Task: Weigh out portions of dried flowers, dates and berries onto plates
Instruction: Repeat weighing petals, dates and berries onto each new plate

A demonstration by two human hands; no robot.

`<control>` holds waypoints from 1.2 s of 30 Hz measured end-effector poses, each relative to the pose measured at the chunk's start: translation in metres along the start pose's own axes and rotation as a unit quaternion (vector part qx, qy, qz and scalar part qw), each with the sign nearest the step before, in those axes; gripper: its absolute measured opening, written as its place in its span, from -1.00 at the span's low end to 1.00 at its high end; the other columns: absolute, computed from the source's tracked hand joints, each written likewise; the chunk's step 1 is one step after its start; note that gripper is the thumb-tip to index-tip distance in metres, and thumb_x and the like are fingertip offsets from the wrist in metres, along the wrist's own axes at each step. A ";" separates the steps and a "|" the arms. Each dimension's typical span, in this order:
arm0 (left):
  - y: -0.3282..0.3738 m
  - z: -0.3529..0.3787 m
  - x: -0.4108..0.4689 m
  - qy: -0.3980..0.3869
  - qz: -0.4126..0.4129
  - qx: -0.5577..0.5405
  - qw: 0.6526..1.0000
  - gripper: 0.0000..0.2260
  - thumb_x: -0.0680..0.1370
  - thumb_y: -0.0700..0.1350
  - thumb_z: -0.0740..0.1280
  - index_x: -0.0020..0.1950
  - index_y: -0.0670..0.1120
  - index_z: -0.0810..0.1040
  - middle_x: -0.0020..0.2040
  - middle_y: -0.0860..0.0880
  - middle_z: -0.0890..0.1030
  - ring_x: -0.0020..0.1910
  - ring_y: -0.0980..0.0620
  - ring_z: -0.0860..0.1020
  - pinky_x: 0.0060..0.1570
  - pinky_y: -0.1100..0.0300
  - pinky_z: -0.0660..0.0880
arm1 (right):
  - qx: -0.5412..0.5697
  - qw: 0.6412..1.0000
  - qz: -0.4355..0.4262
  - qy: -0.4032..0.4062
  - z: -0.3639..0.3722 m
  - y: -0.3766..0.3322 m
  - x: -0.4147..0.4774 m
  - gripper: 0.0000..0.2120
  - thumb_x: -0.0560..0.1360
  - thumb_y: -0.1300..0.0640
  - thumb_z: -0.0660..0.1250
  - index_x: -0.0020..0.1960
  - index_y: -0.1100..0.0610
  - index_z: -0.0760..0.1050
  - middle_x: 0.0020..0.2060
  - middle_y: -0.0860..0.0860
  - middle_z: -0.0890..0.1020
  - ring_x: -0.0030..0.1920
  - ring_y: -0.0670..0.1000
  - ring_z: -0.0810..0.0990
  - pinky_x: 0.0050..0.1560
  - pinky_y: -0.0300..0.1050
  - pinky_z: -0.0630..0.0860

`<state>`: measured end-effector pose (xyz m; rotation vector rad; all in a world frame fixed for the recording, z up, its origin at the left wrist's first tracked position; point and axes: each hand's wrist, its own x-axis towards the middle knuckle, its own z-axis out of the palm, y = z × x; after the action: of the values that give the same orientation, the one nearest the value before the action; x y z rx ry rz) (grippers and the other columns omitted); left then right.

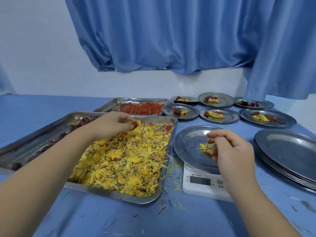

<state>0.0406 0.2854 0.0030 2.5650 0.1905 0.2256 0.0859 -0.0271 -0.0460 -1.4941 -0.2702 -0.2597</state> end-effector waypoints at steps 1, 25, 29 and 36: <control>0.015 0.008 0.001 -0.014 0.017 -0.002 1.000 -0.83 0.58 0.03 0.30 0.15 0.18 0.57 -0.14 0.17 0.66 -0.19 0.25 0.62 -0.04 0.17 0.53 | 0.032 0.999 0.025 0.021 -0.003 -0.002 0.003 -0.66 0.47 0.34 0.18 -0.27 0.02 0.62 -0.46 -0.10 0.60 -0.49 -0.11 0.44 -0.47 -0.24 0.43; 0.086 0.071 0.058 -0.046 0.112 0.165 0.979 -0.84 0.52 0.12 0.36 0.02 0.10 0.58 -0.02 0.14 0.54 -0.05 0.11 0.51 -0.01 0.12 0.49 | 0.189 0.971 0.146 0.005 -0.005 -0.017 0.031 -0.63 0.47 0.36 0.15 -0.34 0.05 0.60 -0.43 0.00 0.59 -0.54 -0.07 0.38 -0.56 -0.24 0.30; 0.045 0.040 0.092 -0.014 0.069 0.262 0.963 -0.96 0.52 0.05 0.36 -0.05 0.13 0.54 -0.06 0.16 0.49 -0.03 0.13 0.49 -0.04 0.17 0.41 | 0.106 0.976 0.138 -0.128 -0.001 -0.034 0.078 -0.70 0.46 0.38 0.14 -0.22 0.16 0.61 -0.44 0.04 0.61 -0.53 -0.02 0.43 -0.53 -0.19 0.36; -0.025 -0.004 0.171 0.071 -0.062 0.207 0.974 -0.88 0.55 -0.10 0.31 -0.12 0.06 0.62 -0.09 0.12 0.60 -0.22 0.24 0.49 -0.18 0.26 0.37 | -0.054 0.970 0.107 -0.213 0.016 -0.022 0.132 -0.66 0.46 0.36 0.16 -0.29 0.12 0.63 -0.42 0.05 0.64 -0.49 -0.02 0.49 -0.49 -0.17 0.43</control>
<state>0.2048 0.3389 0.0135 2.9352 0.4972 0.3524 0.2024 -0.0132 0.0198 -1.6656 -0.4375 0.2282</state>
